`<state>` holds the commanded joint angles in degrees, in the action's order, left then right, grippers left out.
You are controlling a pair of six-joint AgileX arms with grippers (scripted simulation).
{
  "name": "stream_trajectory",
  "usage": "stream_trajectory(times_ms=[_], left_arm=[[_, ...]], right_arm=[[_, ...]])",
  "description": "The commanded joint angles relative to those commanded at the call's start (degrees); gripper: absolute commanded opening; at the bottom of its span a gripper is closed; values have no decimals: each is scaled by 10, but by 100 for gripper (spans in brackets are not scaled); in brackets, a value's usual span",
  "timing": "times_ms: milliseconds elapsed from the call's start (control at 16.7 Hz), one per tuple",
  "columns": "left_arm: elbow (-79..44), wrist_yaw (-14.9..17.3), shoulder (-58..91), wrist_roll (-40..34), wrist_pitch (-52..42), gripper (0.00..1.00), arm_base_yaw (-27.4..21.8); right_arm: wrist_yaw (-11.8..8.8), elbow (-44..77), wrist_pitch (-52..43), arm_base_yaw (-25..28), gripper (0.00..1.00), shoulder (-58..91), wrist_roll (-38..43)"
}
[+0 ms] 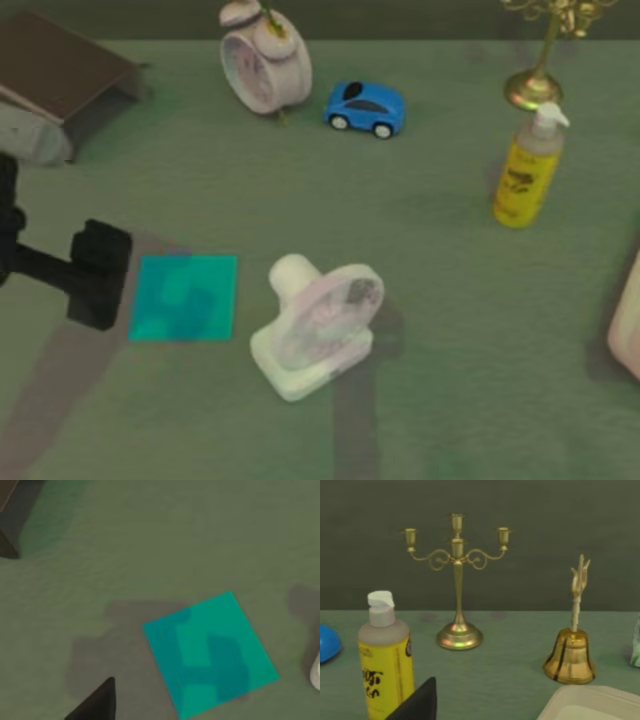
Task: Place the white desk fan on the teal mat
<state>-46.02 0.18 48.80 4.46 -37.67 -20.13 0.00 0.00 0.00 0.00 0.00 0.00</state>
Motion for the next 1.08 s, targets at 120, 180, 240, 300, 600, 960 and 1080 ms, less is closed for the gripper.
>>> stream_trajectory(times_ms=[120, 180, 240, 300, 600, 960, 1080], left_arm=[[-112, -1, 121, 10, -87, 100, -45], [-168, -1, 182, 15, -129, 100, -68], [-223, -1, 241, 19, -171, 100, -90], [-277, -1, 299, 24, -211, 100, -111], [-502, -1, 541, 42, -377, 100, -201], [-630, 0, 661, 52, -464, 100, -251], [-631, 0, 662, 52, -465, 100, -251]], right_arm=[[0, 0, 0, 0, 100, 0, 0], [0, 0, 0, 0, 100, 0, 0], [0, 0, 0, 0, 100, 0, 0], [0, 0, 0, 0, 100, 0, 0], [0, 0, 0, 0, 100, 0, 0], [0, 0, 0, 0, 100, 0, 0], [0, 0, 0, 0, 100, 0, 0]])
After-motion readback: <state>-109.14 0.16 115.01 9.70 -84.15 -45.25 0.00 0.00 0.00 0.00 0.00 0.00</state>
